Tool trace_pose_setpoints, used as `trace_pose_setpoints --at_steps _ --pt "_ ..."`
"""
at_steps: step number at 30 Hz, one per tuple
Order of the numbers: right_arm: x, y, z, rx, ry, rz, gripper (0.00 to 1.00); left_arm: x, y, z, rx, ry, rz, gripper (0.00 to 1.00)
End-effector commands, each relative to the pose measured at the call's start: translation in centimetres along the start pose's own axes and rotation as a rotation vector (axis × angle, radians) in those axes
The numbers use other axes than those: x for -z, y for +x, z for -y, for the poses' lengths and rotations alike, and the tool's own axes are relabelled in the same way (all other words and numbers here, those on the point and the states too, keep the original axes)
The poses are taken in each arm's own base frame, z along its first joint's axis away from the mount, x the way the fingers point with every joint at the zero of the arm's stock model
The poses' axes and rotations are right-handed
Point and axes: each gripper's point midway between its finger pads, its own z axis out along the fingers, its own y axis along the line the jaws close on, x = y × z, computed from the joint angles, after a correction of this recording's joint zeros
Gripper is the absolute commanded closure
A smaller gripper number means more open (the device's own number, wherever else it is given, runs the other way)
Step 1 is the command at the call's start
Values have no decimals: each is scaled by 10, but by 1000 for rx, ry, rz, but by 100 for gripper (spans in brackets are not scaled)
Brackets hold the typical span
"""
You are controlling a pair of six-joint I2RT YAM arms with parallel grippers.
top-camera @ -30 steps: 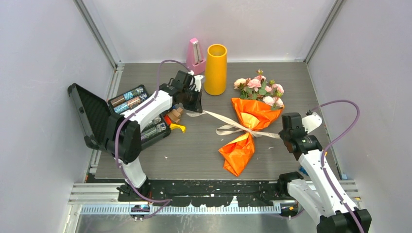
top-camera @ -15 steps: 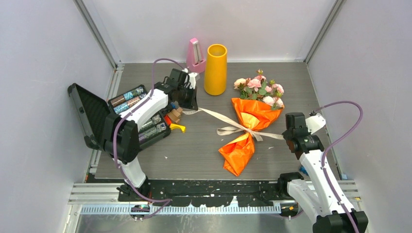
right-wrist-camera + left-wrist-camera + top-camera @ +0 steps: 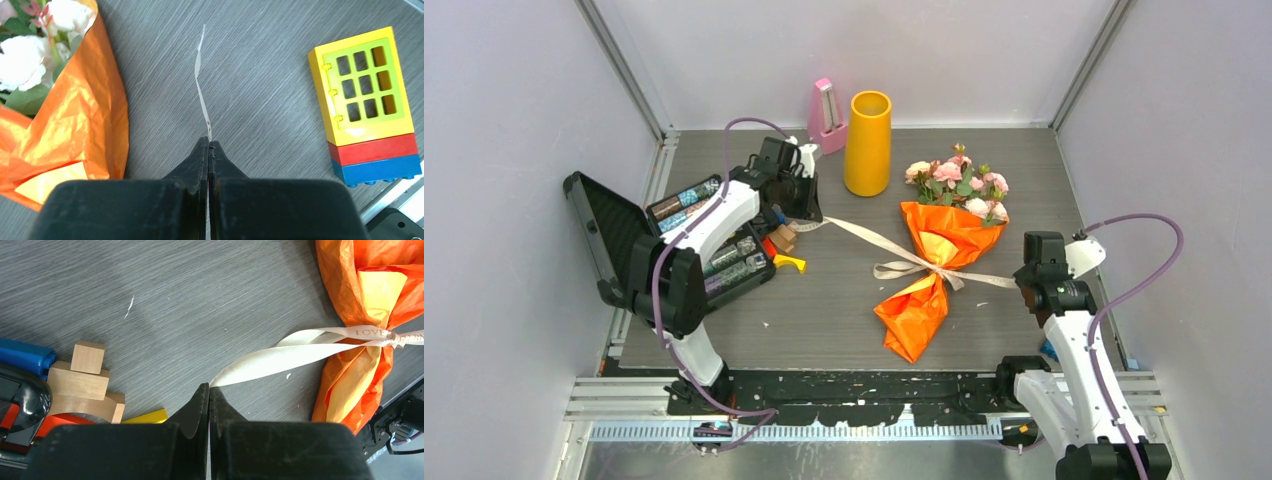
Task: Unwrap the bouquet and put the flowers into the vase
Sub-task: Untie the ribbon from the wrapping paper.
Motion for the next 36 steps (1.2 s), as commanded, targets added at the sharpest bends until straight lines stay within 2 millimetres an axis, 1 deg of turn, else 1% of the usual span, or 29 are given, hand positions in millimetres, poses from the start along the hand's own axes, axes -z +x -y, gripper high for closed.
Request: trace_pose_setpoints --at_steps 1,9,16,27,36 --pt "6 -23 3 -26 16 48 100 22 -17 7 -9 18 62 100" --pt "11 -38 15 -33 65 71 100 29 -23 -2 7 8 80 100" --pt "16 -49 24 -39 94 95 100 38 -29 -17 16 -33 105 100" --pt "17 -61 31 -57 121 104 100 54 -40 -38 60 -54 156 100" --pt "22 -79 36 -80 134 127 100 62 -44 -49 81 -72 178 100"
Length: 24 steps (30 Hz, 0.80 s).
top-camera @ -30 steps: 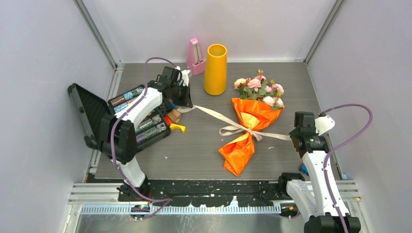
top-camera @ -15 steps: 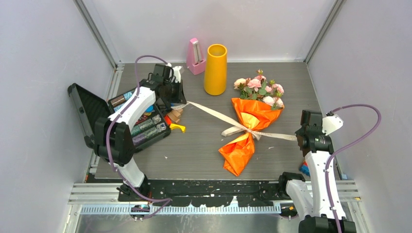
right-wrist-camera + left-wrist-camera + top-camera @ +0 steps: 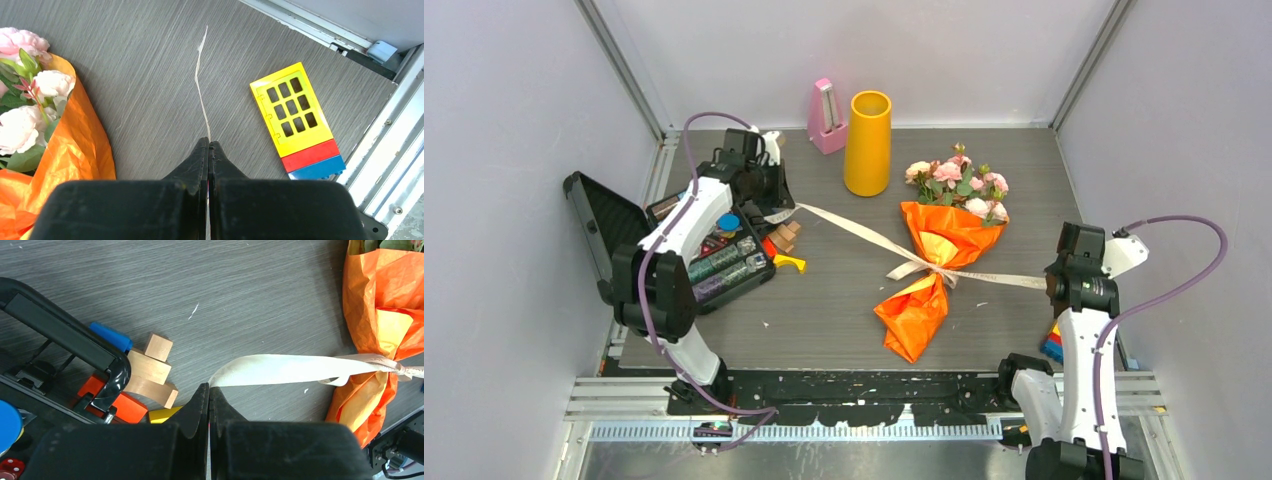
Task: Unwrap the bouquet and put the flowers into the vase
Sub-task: Untie the ribbon from the wrapping paper.
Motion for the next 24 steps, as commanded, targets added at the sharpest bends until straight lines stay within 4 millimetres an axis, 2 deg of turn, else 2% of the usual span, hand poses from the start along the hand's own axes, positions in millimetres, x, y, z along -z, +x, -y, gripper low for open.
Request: trace_pose_setpoints --at_steps 1,17,24 --pt "8 -26 -4 -19 -17 55 100 24 -24 6 -17 16 90 100" --pt "10 -44 17 -40 62 105 100 32 -30 -15 -5 -43 115 100" --pt "10 -52 28 -45 105 123 100 40 -34 -35 0 -107 139 100"
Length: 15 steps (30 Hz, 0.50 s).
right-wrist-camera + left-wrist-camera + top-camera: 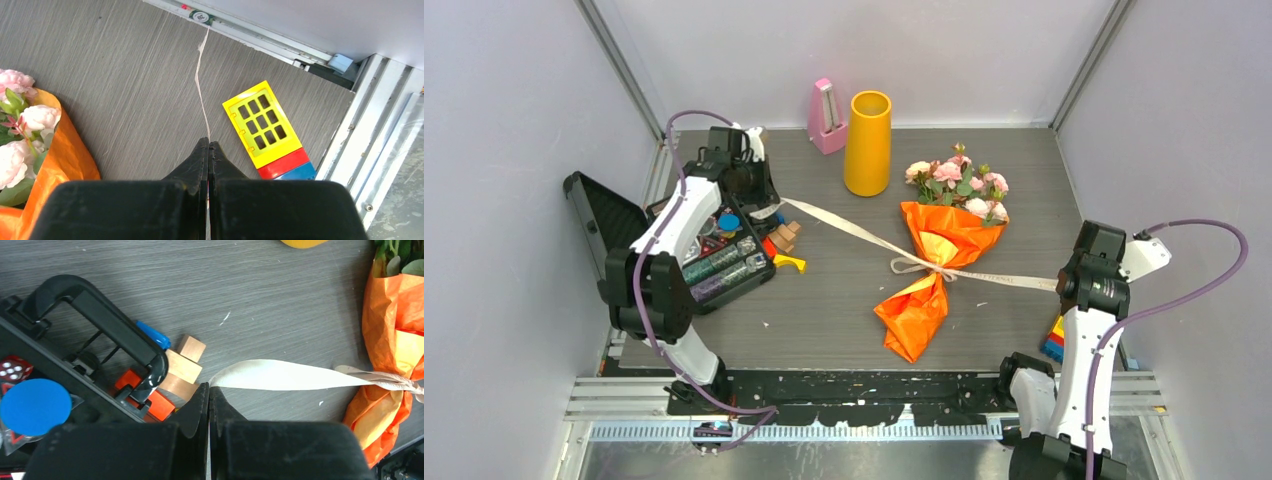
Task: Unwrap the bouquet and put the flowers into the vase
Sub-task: Untie the ribbon from the wrapping paper.
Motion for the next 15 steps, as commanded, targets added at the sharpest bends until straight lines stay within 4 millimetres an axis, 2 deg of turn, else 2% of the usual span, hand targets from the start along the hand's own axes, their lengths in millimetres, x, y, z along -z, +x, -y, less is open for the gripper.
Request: trace_pose_setpoints --at_steps 1,15 --pt "6 -26 7 -15 32 71 100 27 -26 -8 -31 -40 101 100" --pt "5 -32 18 -36 66 75 100 31 -28 -23 -17 -80 113 100"
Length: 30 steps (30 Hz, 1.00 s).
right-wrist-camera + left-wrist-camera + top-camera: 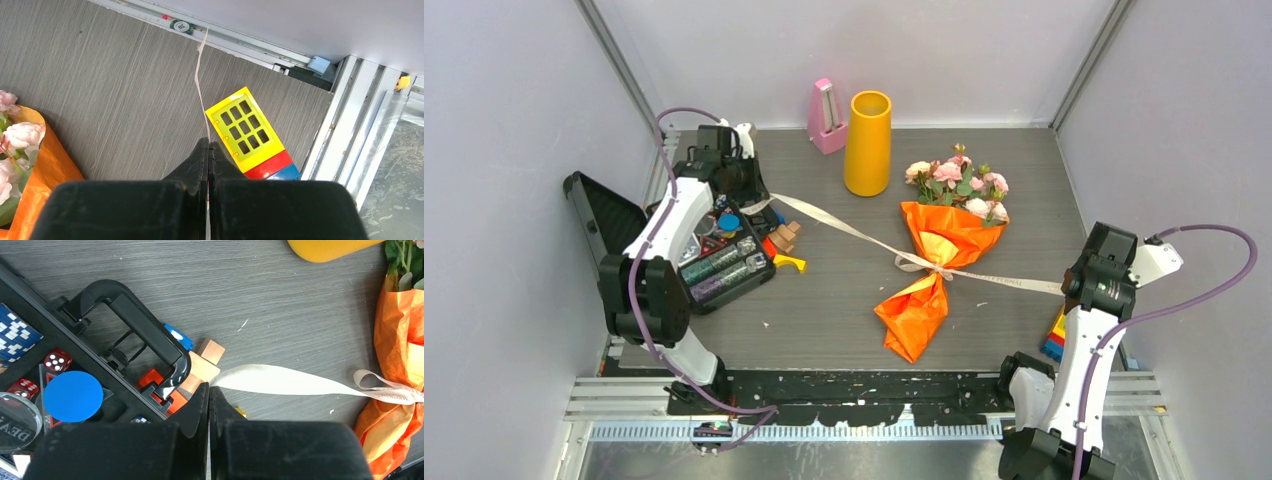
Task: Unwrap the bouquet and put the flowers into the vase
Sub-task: Untie the ribbon from the wrapping paper.
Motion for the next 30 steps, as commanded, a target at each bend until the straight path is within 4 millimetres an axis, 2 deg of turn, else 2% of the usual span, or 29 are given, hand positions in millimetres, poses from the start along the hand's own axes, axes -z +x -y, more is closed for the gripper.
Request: trace_pose_setpoints --at_steps 1,20,26,30 --pt "7 -23 0 -24 0 59 100 16 -18 -5 -23 -27 66 100" --pt "19 -63 -1 -112 4 123 100 25 -21 -23 -36 -111 86 100" --pt "22 -73 5 -119 30 153 100 26 -23 -29 -23 -127 91 100" --pt "28 -87 10 -130 48 190 100 28 -24 -33 -15 -136 97 100"
